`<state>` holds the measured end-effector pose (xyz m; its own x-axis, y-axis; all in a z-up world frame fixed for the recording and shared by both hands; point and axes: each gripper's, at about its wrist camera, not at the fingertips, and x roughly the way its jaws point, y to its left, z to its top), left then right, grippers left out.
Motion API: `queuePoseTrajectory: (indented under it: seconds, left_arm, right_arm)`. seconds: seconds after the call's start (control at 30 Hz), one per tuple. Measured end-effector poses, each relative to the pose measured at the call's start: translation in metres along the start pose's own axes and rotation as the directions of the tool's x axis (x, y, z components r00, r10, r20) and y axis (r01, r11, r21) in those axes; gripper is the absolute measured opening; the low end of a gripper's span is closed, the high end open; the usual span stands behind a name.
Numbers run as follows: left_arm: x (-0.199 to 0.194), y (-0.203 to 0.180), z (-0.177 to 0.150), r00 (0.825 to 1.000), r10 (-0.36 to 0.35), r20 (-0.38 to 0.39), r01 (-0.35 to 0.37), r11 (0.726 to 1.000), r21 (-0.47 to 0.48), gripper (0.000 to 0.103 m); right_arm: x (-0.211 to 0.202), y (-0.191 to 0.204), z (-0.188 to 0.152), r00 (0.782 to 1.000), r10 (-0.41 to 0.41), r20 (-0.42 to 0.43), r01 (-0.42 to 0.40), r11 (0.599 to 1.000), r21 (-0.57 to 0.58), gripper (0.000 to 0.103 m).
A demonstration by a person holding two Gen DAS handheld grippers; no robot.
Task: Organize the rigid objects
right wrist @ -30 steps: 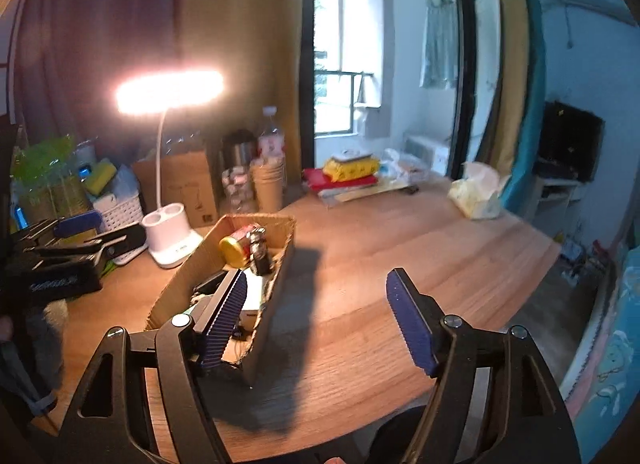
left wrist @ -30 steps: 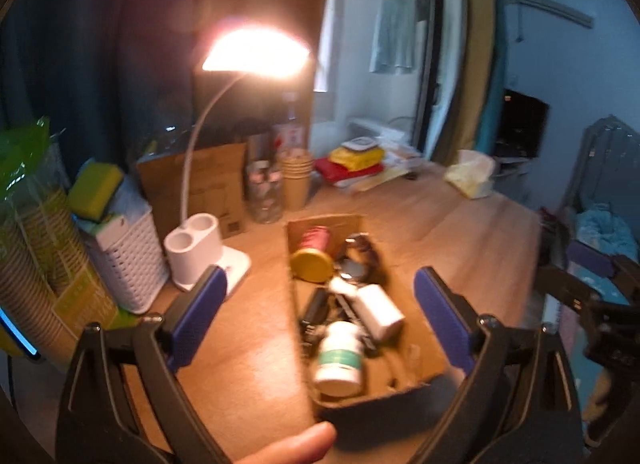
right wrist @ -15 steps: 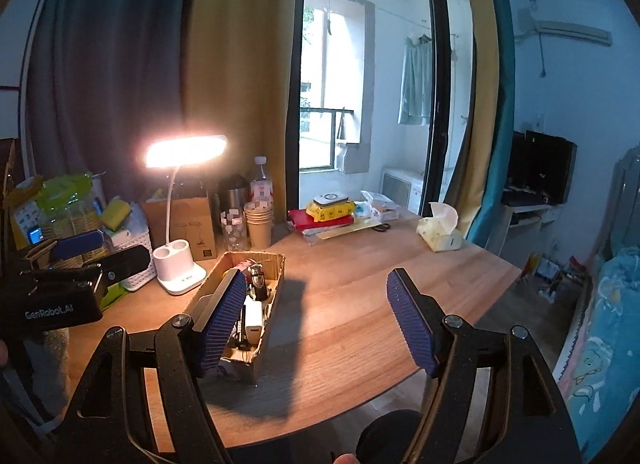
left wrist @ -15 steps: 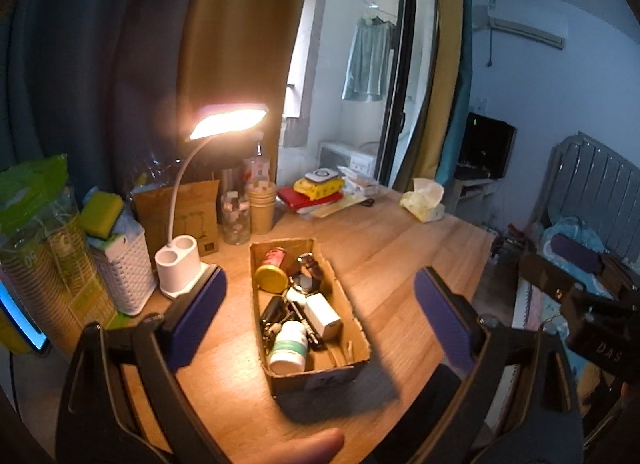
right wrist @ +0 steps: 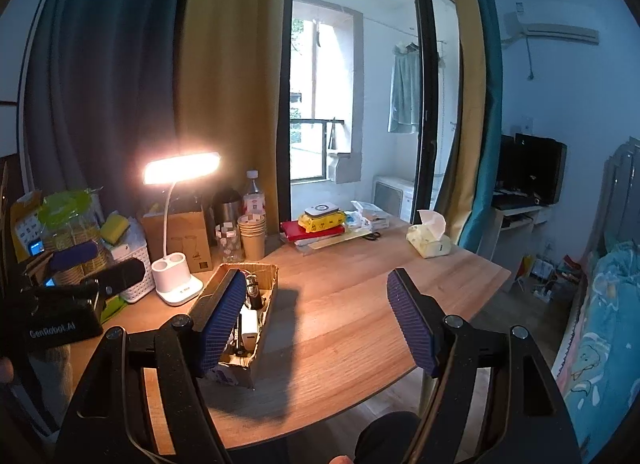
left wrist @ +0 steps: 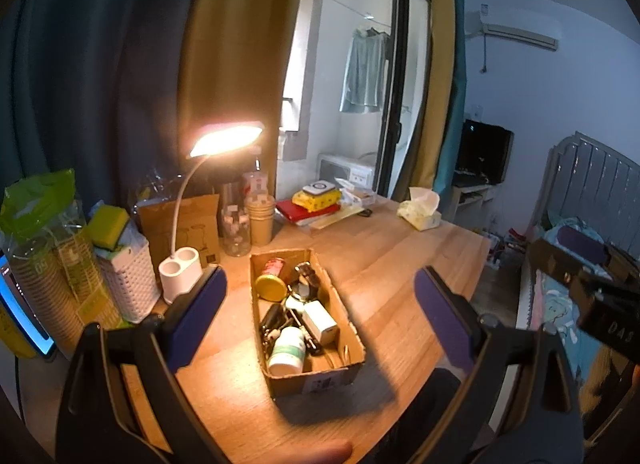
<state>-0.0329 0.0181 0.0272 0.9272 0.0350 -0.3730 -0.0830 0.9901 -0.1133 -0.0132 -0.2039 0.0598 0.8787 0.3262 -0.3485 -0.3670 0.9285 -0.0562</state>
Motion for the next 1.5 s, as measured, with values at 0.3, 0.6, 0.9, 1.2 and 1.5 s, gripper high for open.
queuePoseTrajectory:
  seconds: [0.3, 0.6, 0.9, 1.2, 1.5]
  left_arm:
    - [-0.0008, -0.0004, 0.0007, 1.000, 0.010, 0.017, -0.010, 1.000, 0.009, 0.096]
    - [-0.0036, -0.0020, 0.0011, 1.000, 0.001, 0.024, -0.001, 1.000, 0.019, 0.096]
    - [-0.0028, -0.0042, 0.0004, 1.000, -0.021, 0.015, 0.020, 0.999, 0.033, 0.096]
    - [-0.0028, -0.0042, 0.0004, 1.000, -0.021, 0.015, 0.020, 0.999, 0.033, 0.096]
    - [-0.0036, -0.0046, 0.0003, 1.000, -0.021, 0.017, 0.021, 0.999, 0.032, 0.096]
  right_arm:
    - [0.0020, 0.0017, -0.0016, 1.000, 0.000, -0.007, 0.000, 1.000, -0.001, 0.076]
    - [0.0029, 0.0005, -0.0018, 1.000, -0.001, -0.004, 0.001, 1.000, 0.006, 0.076]
    - [0.0026, -0.0010, -0.0024, 1.000, -0.002, -0.003, 0.002, 1.000, 0.011, 0.076]
    - [0.0028, -0.0016, -0.0021, 1.000, -0.002, -0.005, 0.002, 1.000, 0.013, 0.076]
    - [0.0025, -0.0022, -0.0018, 1.000, -0.002, -0.004, 0.002, 1.000, 0.014, 0.076]
